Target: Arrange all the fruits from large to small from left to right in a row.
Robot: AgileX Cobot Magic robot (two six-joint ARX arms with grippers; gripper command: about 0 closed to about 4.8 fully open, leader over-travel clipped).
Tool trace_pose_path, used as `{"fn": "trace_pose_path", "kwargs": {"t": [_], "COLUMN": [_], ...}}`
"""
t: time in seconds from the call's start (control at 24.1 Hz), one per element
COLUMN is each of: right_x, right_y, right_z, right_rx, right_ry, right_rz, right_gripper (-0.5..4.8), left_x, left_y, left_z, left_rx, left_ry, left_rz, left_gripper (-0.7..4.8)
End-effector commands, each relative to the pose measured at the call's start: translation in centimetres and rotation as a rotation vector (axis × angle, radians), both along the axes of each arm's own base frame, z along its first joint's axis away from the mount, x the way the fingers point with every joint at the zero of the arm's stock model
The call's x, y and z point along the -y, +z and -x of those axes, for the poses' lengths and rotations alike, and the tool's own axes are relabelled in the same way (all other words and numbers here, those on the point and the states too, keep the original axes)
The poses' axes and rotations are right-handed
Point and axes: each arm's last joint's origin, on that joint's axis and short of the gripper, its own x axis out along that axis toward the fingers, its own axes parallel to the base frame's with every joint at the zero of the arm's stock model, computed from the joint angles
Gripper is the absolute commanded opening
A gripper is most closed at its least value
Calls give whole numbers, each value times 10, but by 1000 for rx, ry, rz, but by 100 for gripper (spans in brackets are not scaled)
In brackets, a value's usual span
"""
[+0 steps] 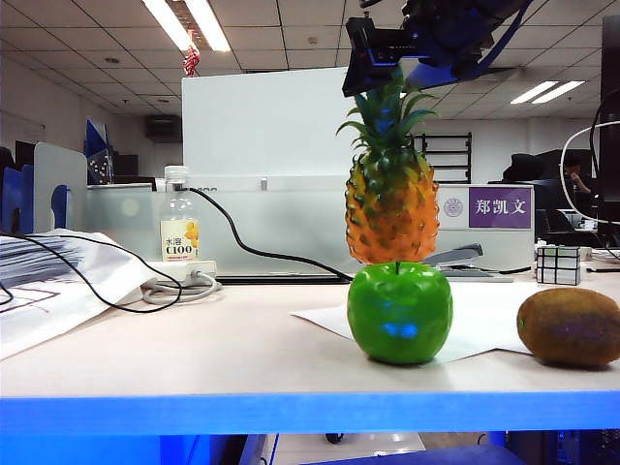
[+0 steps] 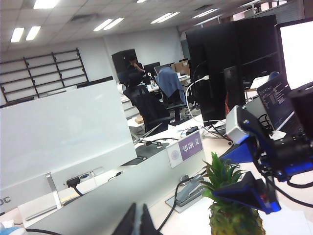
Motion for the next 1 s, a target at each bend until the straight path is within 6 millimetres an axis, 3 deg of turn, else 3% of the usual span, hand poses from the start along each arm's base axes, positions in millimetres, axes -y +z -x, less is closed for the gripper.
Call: {"fn": "trace_pose_path", "kwargs": {"t": [0.04,0.37,0.42,0.5,0.58,0.71,0.79,1.0], "right_x": [-1,-1,-1,-1,-1,-1,-1,-1], "right_y": [-3,-9,-9,-9,-9,-9,-9,-6], "right_z": [-2,-2,-2,-2,-2,-2,-2,-3], "right_rx": [-10,-61,-64,-66,-64,-56,-52,-31], "right_ry": [-11,-6,-6,-6,-7,-7,-7,-7], "right_rz": [-1,24,25,26,25,21,19,1], "right_gripper": [479,479,426,236,138,76,-3,-5], "left_x": [-1,-2,-2,-2,-2,-2,-2,-1], "left_y": [3,0,0,0,0,0,0,-1], "left_z": [4,3,3,3,3,3,3,3], "left_rx": [19,1,0,0,4,8,6,-2], "left_ry": [15,35,35,35,37,38,38,38], "left_rz": [3,-12,-12,-13,-18,-23,-24,-26], "left_gripper": [-6,-6,-6,-6,-6,-6,-6,-6]}}
